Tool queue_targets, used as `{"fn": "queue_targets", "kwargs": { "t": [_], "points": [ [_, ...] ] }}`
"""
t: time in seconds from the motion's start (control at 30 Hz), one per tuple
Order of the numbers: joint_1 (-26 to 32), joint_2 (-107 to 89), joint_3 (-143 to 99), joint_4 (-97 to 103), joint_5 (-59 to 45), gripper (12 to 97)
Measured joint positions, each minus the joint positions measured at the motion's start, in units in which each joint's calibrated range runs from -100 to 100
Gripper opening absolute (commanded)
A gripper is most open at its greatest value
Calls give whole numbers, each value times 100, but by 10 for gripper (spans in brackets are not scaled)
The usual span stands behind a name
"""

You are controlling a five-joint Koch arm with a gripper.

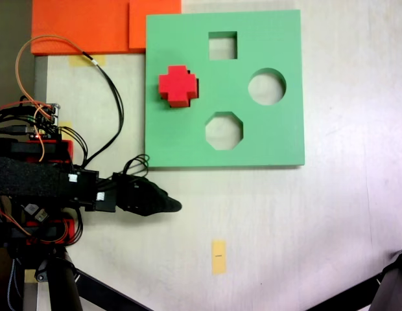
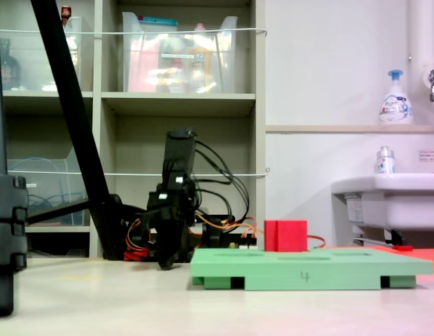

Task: Put the cross columnar block into the corresponding hole

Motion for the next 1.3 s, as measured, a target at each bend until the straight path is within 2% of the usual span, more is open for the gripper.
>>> {"fn": "queue_targets", "kwargs": {
  "t": [0.13,0.3,1.3],
  "points": [
    [68,0,0,-10,-122,493],
    [103,-14,20,-959,-215,475],
    [122,-14,20,-969,-215,493]
  ]
}}
